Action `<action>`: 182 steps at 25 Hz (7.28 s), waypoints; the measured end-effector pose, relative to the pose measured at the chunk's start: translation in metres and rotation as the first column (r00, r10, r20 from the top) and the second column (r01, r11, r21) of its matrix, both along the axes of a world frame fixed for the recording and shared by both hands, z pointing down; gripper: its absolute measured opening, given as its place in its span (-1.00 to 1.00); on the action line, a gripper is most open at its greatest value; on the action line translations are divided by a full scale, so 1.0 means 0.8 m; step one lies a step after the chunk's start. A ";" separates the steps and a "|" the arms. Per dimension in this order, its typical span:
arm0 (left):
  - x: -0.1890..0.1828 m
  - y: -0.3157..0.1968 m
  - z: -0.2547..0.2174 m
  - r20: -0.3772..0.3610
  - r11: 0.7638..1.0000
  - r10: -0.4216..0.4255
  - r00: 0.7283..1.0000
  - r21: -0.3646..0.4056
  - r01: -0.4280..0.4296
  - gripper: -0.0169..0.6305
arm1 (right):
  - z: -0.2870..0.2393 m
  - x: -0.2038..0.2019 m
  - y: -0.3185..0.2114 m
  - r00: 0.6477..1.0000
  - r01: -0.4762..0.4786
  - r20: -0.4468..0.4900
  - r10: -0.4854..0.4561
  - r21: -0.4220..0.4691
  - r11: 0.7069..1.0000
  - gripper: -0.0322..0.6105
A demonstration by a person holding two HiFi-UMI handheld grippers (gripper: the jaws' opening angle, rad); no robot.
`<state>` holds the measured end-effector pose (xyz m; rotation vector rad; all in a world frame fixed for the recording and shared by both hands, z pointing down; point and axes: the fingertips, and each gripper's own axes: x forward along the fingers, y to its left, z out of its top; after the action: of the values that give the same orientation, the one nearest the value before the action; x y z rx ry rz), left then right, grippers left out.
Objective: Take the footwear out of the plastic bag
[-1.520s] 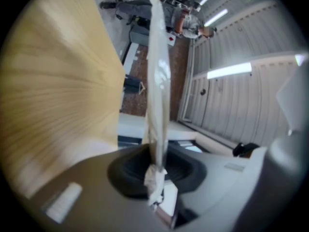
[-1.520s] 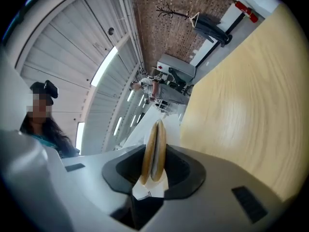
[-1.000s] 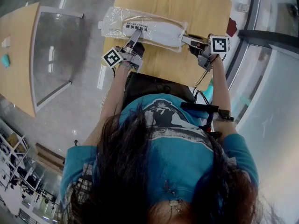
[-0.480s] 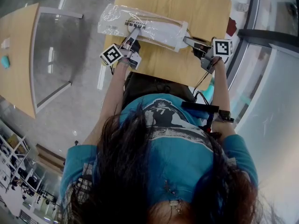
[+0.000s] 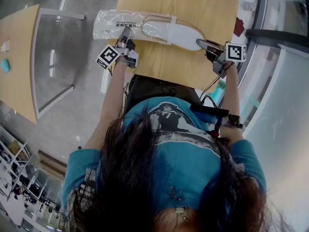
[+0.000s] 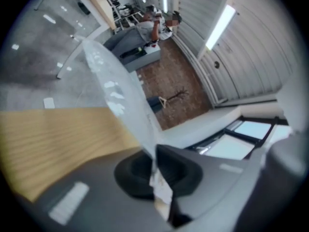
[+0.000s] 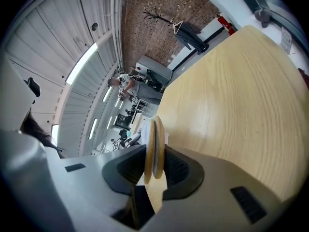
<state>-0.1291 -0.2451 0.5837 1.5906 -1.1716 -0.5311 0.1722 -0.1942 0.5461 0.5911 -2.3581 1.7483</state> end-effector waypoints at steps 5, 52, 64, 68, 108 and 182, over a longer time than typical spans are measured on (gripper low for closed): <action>-0.004 -0.003 0.015 0.168 0.997 0.043 0.985 -0.066 -0.032 -0.95 | 0.008 0.014 0.007 0.999 -0.034 -0.043 0.033 -0.014 0.999 -0.60; 0.143 -0.048 0.053 0.352 0.975 0.159 0.922 -0.204 -0.090 -0.95 | -0.089 -0.043 -0.066 0.931 -0.330 0.205 0.303 0.109 0.938 -0.64; 0.155 -0.040 0.062 0.301 0.957 0.182 0.936 -0.274 -0.098 -0.93 | 0.048 -0.041 -0.044 0.871 -0.490 -0.075 0.485 -0.202 0.848 -0.64; 0.162 -0.027 0.057 0.270 0.938 0.273 0.923 -0.287 -0.194 -0.45 | 0.070 -0.033 -0.039 0.857 -0.515 -0.140 0.496 -0.197 0.834 -0.63; 0.167 0.143 -0.063 0.414 0.953 0.300 0.860 -0.085 -0.291 -0.84 | -0.006 -0.072 0.069 0.926 -0.129 -0.310 0.214 0.272 0.954 -0.51; 0.053 0.825 -0.150 0.658 0.789 0.412 0.630 0.089 -0.608 -0.95 | -0.064 -0.215 0.787 0.889 -0.359 -0.185 0.420 0.290 0.887 -0.77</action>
<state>-0.0866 0.4149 0.4639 2.3765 -1.0185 0.2425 0.0002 0.4357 0.4953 1.3260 -2.4156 1.4040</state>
